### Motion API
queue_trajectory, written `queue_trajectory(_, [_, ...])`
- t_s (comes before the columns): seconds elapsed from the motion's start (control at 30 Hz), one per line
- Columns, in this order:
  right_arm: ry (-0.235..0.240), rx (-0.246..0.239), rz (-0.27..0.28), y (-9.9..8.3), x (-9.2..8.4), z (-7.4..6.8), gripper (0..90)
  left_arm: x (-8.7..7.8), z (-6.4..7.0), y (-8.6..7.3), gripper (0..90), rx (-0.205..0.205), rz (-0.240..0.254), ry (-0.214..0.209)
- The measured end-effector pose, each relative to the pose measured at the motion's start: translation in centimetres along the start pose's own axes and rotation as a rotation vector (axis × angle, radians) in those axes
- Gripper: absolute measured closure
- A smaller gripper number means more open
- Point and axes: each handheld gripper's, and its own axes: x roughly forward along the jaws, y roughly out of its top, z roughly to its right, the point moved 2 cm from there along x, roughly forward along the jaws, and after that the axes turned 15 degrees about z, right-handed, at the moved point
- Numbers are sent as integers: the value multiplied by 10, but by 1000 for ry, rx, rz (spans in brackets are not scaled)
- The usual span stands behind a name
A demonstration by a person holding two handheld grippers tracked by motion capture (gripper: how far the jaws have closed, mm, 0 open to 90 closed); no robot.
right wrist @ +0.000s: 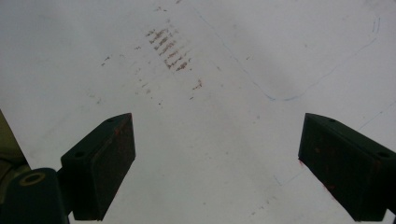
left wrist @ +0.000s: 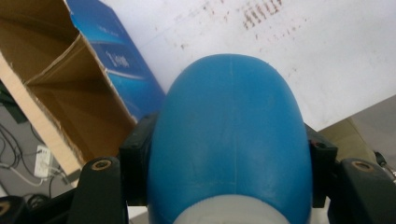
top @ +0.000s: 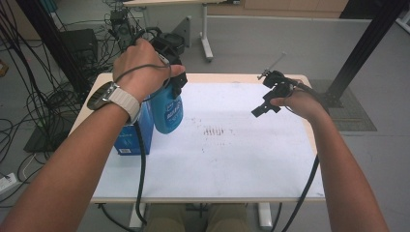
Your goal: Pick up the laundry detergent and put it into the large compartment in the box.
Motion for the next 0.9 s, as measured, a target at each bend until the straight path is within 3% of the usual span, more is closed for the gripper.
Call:
queue_trajectory(0.2, [10, -7, 1, 0, 2, 1, 109, -9, -6, 3, 378, -57, 2, -2])
queue_trajectory(0.9, [19, -9, 15, -2, 4, 5, 109, -33, -30, 7, 377, -190, 14, 49])
